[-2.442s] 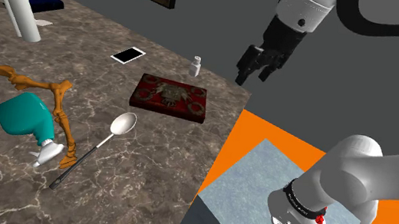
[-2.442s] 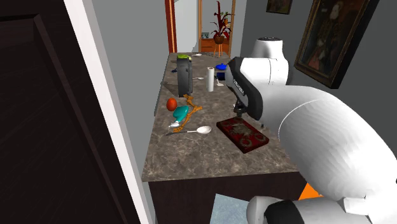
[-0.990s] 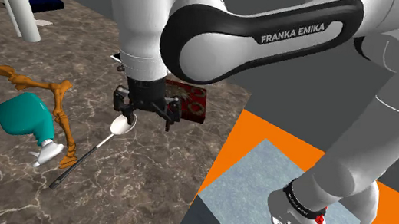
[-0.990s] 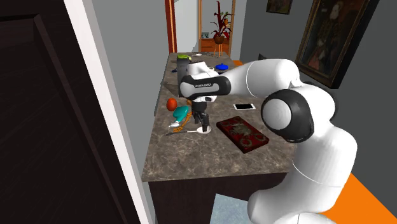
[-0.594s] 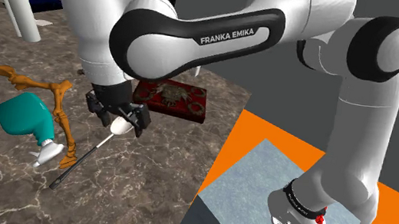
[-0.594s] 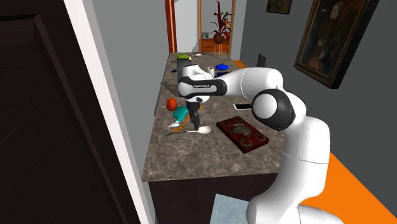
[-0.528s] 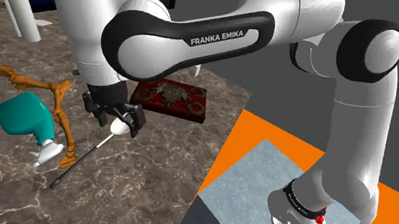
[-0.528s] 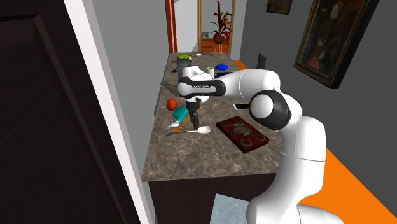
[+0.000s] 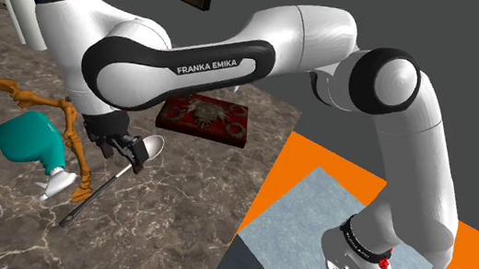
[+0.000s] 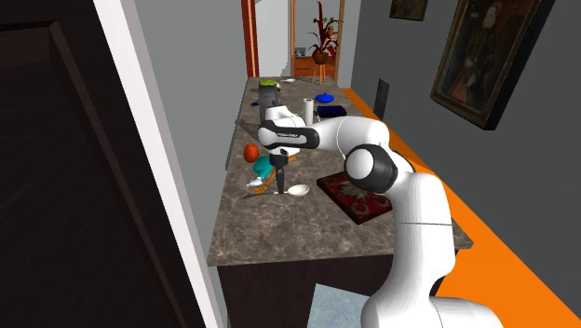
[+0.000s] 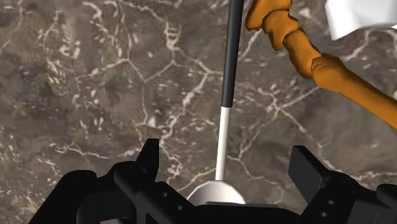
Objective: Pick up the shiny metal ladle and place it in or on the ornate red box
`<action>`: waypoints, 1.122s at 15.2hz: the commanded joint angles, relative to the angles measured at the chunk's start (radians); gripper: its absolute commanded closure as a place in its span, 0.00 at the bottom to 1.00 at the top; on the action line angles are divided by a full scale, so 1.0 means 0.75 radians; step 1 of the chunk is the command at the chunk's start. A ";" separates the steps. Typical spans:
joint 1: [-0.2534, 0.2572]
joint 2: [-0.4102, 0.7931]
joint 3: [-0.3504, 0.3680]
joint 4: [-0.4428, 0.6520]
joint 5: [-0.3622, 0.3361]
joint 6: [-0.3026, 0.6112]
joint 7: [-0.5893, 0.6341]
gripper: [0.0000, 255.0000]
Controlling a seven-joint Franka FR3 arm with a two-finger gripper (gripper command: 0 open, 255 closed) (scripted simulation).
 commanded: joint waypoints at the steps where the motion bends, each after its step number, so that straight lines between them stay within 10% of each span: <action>1: -0.009 0.004 -0.003 -0.036 -0.004 0.036 0.008 0.00; 11: -0.021 0.007 -0.005 -0.082 -0.010 0.079 0.016 0.00; 12: -0.021 0.007 -0.005 -0.082 -0.010 0.079 0.016 1.00; 17: -0.021 0.007 -0.005 -0.083 -0.010 0.079 0.016 1.00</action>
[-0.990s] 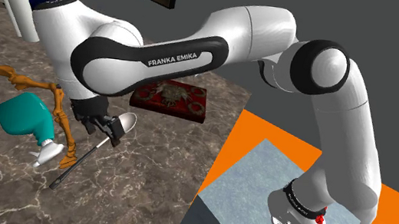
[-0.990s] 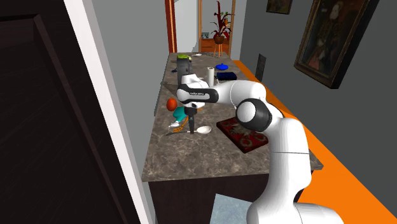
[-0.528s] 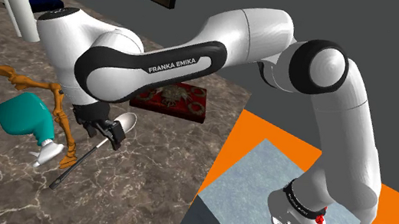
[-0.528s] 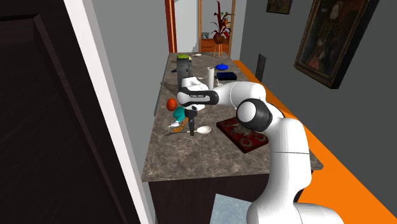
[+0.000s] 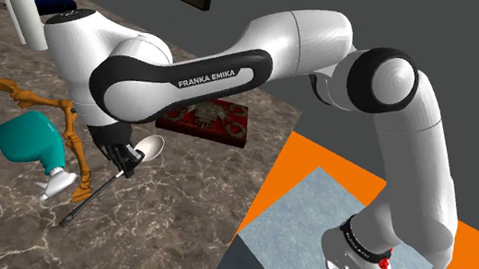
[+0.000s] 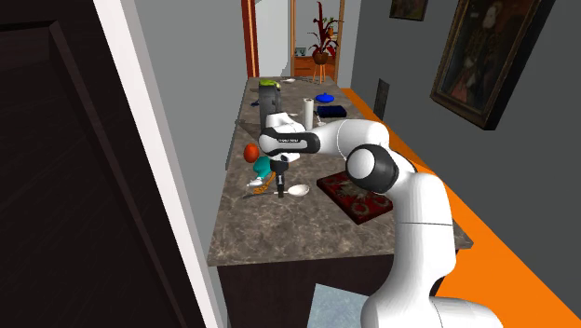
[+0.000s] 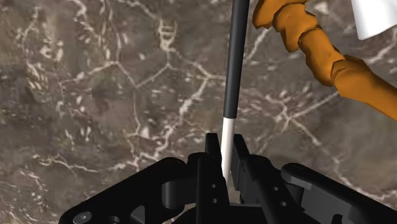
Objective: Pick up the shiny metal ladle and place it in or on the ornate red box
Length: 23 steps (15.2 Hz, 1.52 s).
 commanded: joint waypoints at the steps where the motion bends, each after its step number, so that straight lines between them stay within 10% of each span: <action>1: 0.000 0.000 0.000 0.000 0.000 0.000 0.000 1.00; 23: 0.055 -0.071 0.033 0.256 0.050 -0.291 -0.036 1.00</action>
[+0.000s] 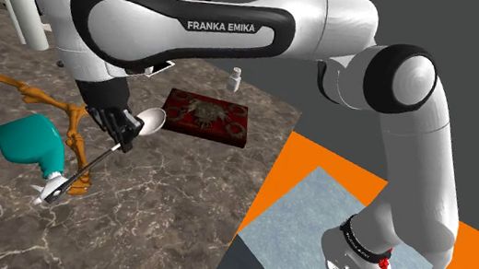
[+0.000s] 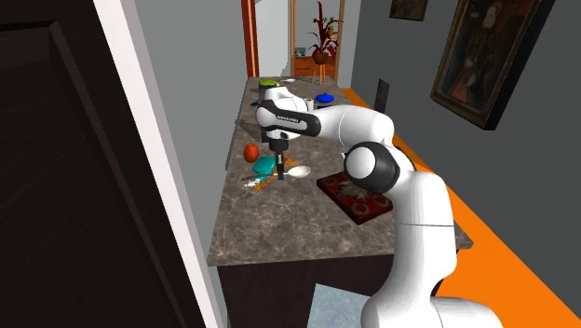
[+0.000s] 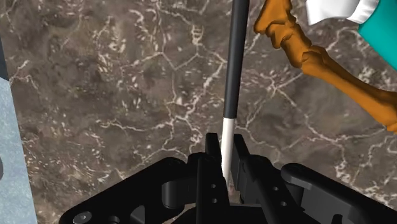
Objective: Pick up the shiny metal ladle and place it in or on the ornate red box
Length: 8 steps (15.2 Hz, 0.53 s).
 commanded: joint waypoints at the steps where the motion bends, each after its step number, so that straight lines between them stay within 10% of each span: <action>1: 0.019 0.006 -0.002 0.051 -0.001 -0.040 -0.004 1.00; 4: 0.041 0.007 -0.003 0.116 0.000 -0.096 -0.010 1.00; 8: -0.156 -0.121 0.029 -0.103 0.047 -0.019 -0.091 1.00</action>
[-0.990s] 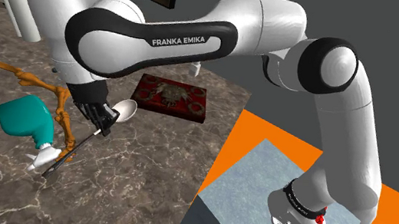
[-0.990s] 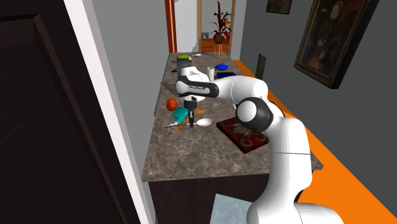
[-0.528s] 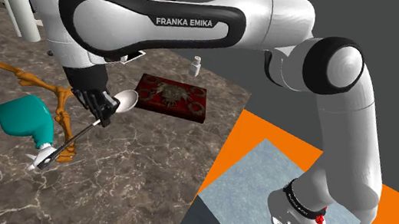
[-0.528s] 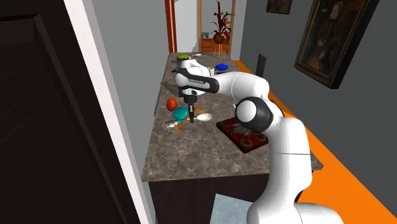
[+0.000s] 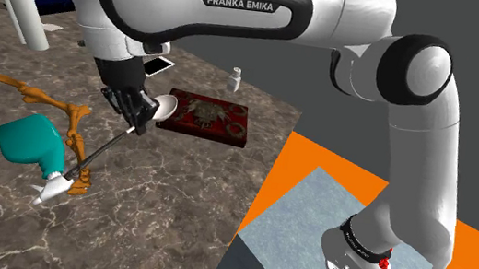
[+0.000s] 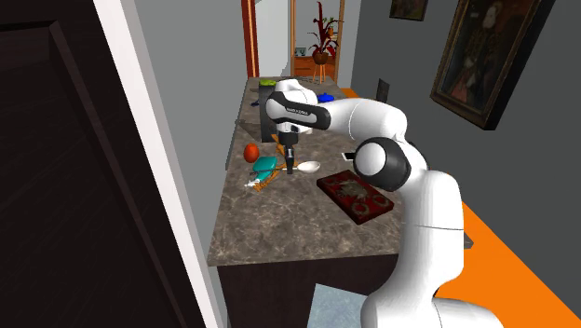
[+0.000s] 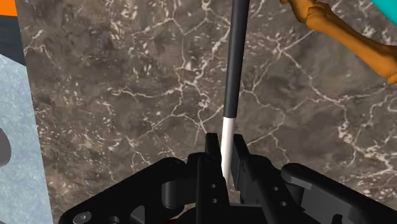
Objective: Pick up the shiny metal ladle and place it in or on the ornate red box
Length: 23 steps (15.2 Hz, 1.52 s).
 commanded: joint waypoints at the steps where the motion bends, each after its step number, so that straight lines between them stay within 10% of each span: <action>1: -0.089 -0.055 0.011 -0.082 0.021 0.025 -0.049 1.00; 14: -0.556 -0.303 0.020 -0.402 0.114 0.130 -0.413 1.00; 23: -0.722 -0.343 -0.020 -0.463 0.114 0.172 -0.600 1.00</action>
